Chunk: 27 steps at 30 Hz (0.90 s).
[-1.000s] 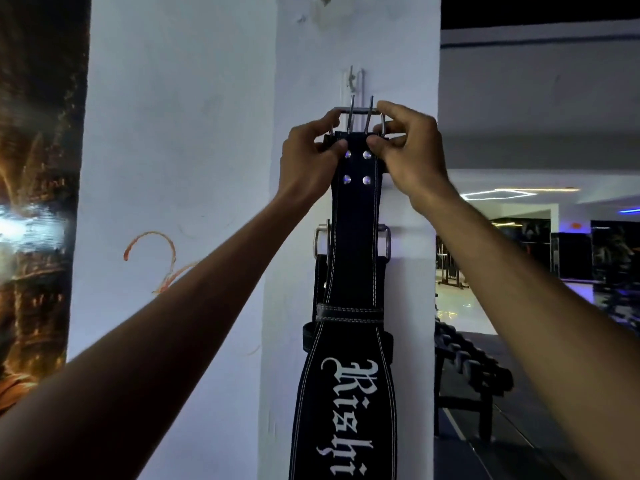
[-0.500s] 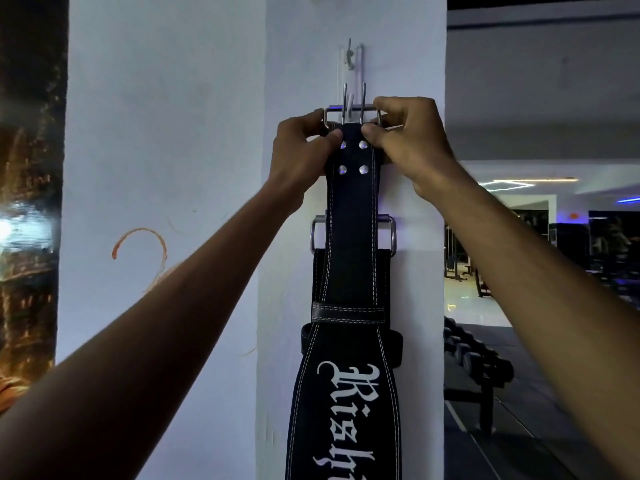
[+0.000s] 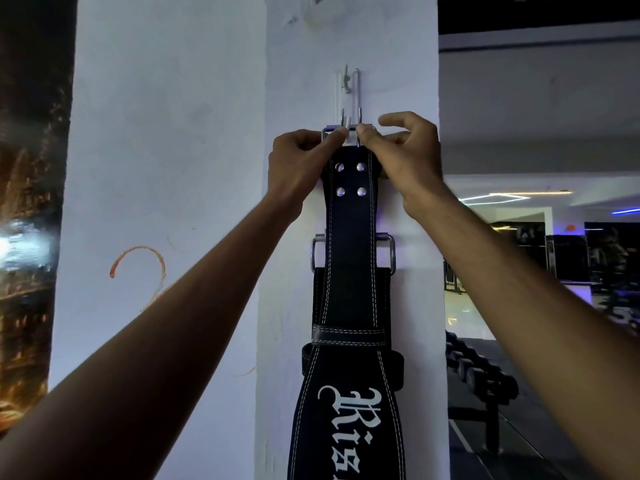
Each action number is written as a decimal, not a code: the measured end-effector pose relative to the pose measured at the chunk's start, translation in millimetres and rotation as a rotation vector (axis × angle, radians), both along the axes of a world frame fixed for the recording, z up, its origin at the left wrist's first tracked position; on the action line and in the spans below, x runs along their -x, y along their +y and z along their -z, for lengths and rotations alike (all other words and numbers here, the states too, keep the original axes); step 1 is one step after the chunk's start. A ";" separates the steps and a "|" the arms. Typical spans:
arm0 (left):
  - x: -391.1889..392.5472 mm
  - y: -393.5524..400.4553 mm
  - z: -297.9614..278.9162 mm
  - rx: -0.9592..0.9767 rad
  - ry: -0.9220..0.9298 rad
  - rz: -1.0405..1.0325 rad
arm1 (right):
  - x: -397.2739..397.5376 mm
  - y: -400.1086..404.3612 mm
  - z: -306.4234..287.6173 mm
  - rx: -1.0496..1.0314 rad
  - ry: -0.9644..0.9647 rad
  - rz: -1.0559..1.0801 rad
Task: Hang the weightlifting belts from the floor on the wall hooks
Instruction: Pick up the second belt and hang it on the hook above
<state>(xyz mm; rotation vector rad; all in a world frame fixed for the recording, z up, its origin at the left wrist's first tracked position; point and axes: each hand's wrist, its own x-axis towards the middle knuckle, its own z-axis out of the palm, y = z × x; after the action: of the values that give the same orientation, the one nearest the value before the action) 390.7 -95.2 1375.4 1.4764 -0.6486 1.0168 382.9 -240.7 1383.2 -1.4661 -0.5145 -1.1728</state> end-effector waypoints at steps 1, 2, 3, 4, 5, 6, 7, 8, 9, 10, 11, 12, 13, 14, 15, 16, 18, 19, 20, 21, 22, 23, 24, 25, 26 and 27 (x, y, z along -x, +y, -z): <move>-1.2 -0.7 -2.1 0.021 0.017 -0.014 | 0.0 1.4 -0.2 -0.013 0.002 0.013; -2.4 -1.7 -3.5 0.041 0.037 -0.024 | 0.0 2.8 -0.6 -0.022 0.006 0.028; -3.1 -3.1 -4.5 0.059 0.056 -0.028 | -0.2 4.0 -1.0 -0.024 0.013 0.049; -3.6 -4.7 -5.2 0.079 0.074 -0.028 | 0.1 5.0 -1.4 -0.021 0.023 0.073; -3.7 -6.0 -5.9 0.097 0.093 -0.029 | 0.5 6.3 -2.1 -0.017 0.031 0.094; -4.5 -6.6 -6.8 0.110 0.106 -0.032 | 1.1 7.5 -2.9 -0.016 0.034 0.111; -5.2 -7.0 -7.2 0.116 0.114 -0.033 | 1.6 9.0 -3.5 -0.015 0.032 0.123; -6.3 -6.8 -7.5 0.119 0.117 -0.032 | 2.7 10.4 -3.6 -0.013 0.029 0.131; -6.9 -7.0 -6.9 0.120 0.116 -0.027 | 2.7 11.6 -2.9 -0.008 0.021 0.135; -7.4 -7.2 -5.7 0.121 0.109 -0.020 | 3.2 12.4 -1.7 -0.005 0.007 0.132; -7.1 -7.9 -3.7 0.121 0.097 -0.014 | 3.3 12.4 0.4 -0.002 -0.012 0.127; -7.1 -8.2 -1.0 0.126 0.079 -0.010 | 3.8 12.2 3.6 0.002 -0.037 0.120; -6.8 -7.9 2.8 0.135 0.061 -0.004 | 4.1 11.9 7.5 0.008 -0.067 0.112; -6.8 -7.2 7.7 0.144 0.045 0.012 | 4.6 11.4 12.6 0.014 -0.097 0.103; -7.2 -6.1 14.1 0.150 0.031 0.028 | 4.0 10.2 18.2 0.014 -0.120 0.100; -6.5 -4.6 22.0 0.152 0.018 0.034 | 3.8 8.9 24.8 0.015 -0.138 0.094; -3.8 -2.3 39.6 0.166 0.001 0.036 | 2.3 5.9 38.8 0.029 -0.163 0.068; -1.9 -1.4 47.5 0.171 0.000 0.054 | 1.9 4.6 45.7 0.042 -0.170 0.052; -0.2 -0.4 54.2 0.171 0.013 0.083 | 2.6 3.2 51.7 0.054 -0.170 0.038; 1.6 0.4 59.7 0.166 0.034 0.111 | 3.8 1.8 56.9 0.062 -0.164 0.021; 3.3 1.5 64.0 0.159 0.053 0.131 | 5.6 0.7 61.2 0.065 -0.157 0.004; 4.9 3.1 67.7 0.154 0.067 0.144 | 7.8 -0.1 65.0 0.069 -0.150 -0.009; 6.6 4.6 70.8 0.155 0.077 0.159 | 9.4 -0.6 68.9 0.072 -0.147 -0.016; 8.1 5.5 72.9 0.157 0.082 0.170 | 10.3 -0.7 71.9 0.070 -0.141 -0.016; 11.1 6.4 75.3 0.154 0.086 0.179 | 12.1 -0.1 75.5 0.069 -0.130 -0.013; 14.8 6.8 77.6 0.145 0.091 0.183 | 13.5 1.0 78.5 0.070 -0.115 -0.010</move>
<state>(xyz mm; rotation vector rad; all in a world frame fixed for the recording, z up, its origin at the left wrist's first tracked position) 375.9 -88.5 1297.8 1.3039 -0.6191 0.8329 369.4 -239.7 1304.7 -1.4598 -0.6469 -1.2473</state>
